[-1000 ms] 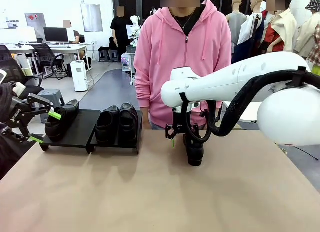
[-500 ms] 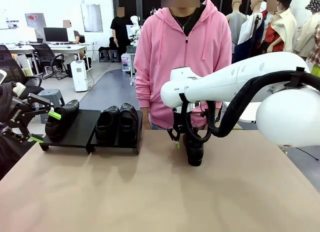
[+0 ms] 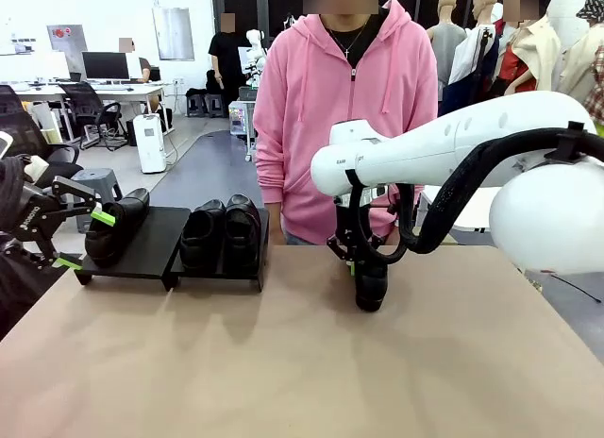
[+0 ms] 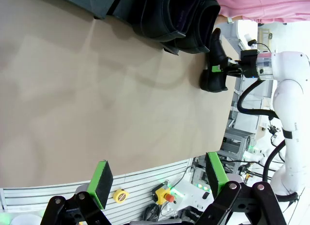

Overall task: Organize the shoes by placing them on the stand.
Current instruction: Pick up one Shoe and place it in the middle of the table.

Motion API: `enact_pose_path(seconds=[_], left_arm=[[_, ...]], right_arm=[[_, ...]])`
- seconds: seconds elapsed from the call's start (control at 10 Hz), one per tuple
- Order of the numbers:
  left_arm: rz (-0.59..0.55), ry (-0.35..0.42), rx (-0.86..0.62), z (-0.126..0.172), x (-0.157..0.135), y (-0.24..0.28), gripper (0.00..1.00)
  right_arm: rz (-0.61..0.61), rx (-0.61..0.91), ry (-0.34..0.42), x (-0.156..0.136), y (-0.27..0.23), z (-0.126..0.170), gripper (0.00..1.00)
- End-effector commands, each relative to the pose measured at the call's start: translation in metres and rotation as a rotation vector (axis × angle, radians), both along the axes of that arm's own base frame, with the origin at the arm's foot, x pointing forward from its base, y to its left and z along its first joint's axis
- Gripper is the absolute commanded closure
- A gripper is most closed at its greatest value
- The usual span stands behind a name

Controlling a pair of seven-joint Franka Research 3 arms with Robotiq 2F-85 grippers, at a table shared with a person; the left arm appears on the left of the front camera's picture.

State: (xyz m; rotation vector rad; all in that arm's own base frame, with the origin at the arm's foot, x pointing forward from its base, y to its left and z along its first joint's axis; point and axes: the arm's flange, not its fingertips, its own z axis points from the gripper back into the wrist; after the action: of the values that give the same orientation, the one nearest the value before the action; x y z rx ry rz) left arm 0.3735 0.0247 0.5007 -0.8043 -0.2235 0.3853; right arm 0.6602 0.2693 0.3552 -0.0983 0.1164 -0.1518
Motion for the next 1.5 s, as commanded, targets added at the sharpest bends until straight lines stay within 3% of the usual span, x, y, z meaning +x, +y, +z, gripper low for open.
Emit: enact_pose_path(seconds=[0.0, 0.1, 0.2, 0.3, 0.4, 0.6, 0.7, 0.8, 0.9, 1.1, 1.2, 1.4], left_arm=[[0.004, 0.015, 0.002, 0.002, -0.002, 0.002, 0.0], [0.004, 0.015, 0.002, 0.002, -0.002, 0.002, 0.0], [0.004, 0.015, 0.002, 0.002, -0.002, 0.002, 0.0], [0.004, 0.015, 0.002, 0.002, -0.002, 0.002, 0.0], [0.004, 0.015, 0.002, 0.002, -0.002, 0.002, 0.0], [0.004, 0.015, 0.002, 0.002, -0.002, 0.002, 0.0], [0.004, 0.015, 0.002, 0.002, -0.002, 0.002, 0.0], [0.004, 0.015, 0.002, 0.002, -0.002, 0.002, 0.0], [0.004, 0.015, 0.002, 0.002, -0.002, 0.002, 0.0], [0.004, 0.015, 0.002, 0.002, -0.002, 0.002, 0.0], [0.004, 0.015, 0.002, 0.002, -0.002, 0.002, 0.0], [0.004, 0.015, 0.002, 0.002, -0.002, 0.002, 0.0]], right_arm=[[-0.032, -0.007, -0.004, -0.022, -0.017, 0.028, 1.0], [0.025, 0.008, 0.004, -0.051, -0.025, 0.059, 1.0], [0.003, -0.001, -0.005, -0.094, -0.027, 0.087, 1.0], [0.028, -0.01, 0.019, -0.164, -0.024, 0.114, 1.0], [0.106, -0.022, 0.07, -0.206, -0.022, 0.118, 1.0], [0.028, 0.012, 0.049, -0.26, -0.03, 0.112, 1.0], [-0.069, 0.05, 0.028, -0.269, -0.033, 0.107, 1.0], [-0.098, 0.046, 0.04, -0.248, -0.042, 0.106, 1.0], [0.044, -0.015, 0.084, -0.27, -0.021, 0.117, 1.0], [-0.02, 0.006, 0.081, -0.272, -0.037, 0.106, 1.0], [0.004, 0.111, 0.141, -0.247, -0.017, 0.082, 1.0], [0.061, 0.243, -0.004, -0.235, 0.064, 0.074, 1.0]])
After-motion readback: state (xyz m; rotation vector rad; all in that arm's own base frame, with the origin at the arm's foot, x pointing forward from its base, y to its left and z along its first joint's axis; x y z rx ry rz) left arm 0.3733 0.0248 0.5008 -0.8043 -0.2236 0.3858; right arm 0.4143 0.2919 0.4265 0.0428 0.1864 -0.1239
